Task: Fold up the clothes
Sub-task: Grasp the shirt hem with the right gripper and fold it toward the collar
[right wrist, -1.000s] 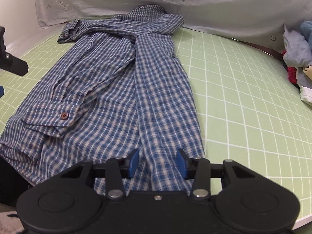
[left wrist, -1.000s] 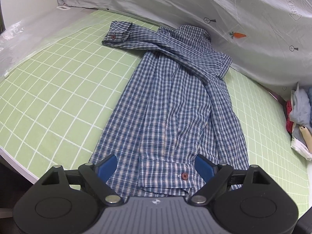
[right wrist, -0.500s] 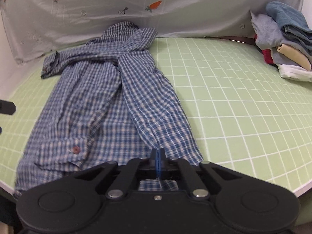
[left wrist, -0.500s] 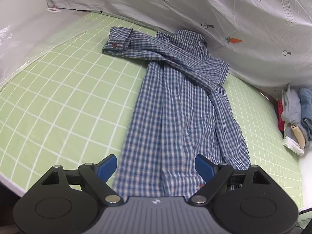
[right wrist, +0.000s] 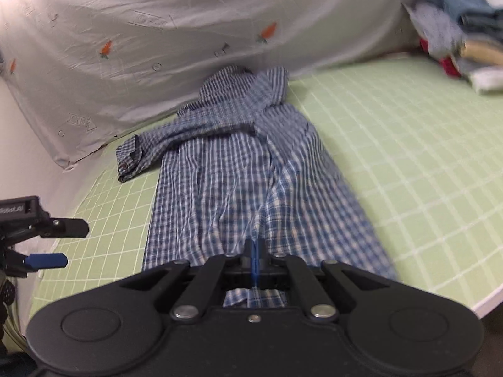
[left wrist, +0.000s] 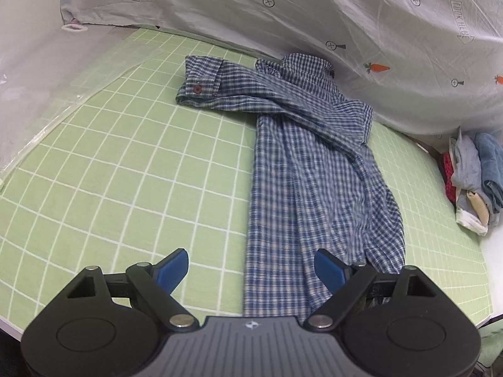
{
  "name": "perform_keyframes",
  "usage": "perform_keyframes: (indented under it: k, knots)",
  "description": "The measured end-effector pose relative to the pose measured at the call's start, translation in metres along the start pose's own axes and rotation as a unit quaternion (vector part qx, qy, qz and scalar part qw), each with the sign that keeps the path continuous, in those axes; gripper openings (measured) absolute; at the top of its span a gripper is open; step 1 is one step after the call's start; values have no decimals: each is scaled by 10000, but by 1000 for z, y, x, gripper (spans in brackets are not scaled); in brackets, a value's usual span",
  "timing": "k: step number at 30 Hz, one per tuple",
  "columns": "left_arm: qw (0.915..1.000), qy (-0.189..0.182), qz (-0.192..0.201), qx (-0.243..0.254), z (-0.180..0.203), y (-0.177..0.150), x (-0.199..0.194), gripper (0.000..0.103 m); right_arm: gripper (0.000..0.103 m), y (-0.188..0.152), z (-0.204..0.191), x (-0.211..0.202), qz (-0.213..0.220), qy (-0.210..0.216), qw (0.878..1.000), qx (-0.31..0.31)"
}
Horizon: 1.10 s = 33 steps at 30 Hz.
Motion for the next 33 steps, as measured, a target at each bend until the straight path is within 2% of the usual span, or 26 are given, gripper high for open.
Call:
perform_keyframes:
  k: [4,8,11,15,19,24,26,28,33]
  knots:
    - [9999,107,-105,64,-14,-4,2,87,1,-20,7,26,-281,-54,9987,429]
    - [9996,221,-154,-15,-25,-3,4,87,2,-29,8,42,-526,-116,9974,468]
    - [9995,242,-96,-159,-26,3,4,87,9,-26,4,45,-635,-89,9972,390]
    - [9989,263,31,-379,-18,14,7,88,34,-6,-6,41,-566,32,9984,-37]
    - [9975,333,156,-601,-7,26,10,88,48,30,-10,35,-306,168,9979,-541]
    - [9945,494,332,-867,2,44,14,91,49,79,2,44,-138,-14,9937,-1112]
    - [9931,551,402,-957,4,51,18,92,47,95,5,56,-137,-72,9917,-1277]
    - [9918,599,431,-1048,4,58,23,92,41,109,9,70,-147,-122,9895,-1429]
    - [9892,800,440,-1146,-4,78,40,92,41,136,9,105,-157,-160,9864,-1628]
Point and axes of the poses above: each gripper's, at about its wrist camera, not at the fingertips, and x roughly the way its jaws point, z to its right, y to its top, the point moved 6 cm from there along x, roughly the way its jaws point, and after that the axes turned 3 degrees about y, right-handed, at the moved point
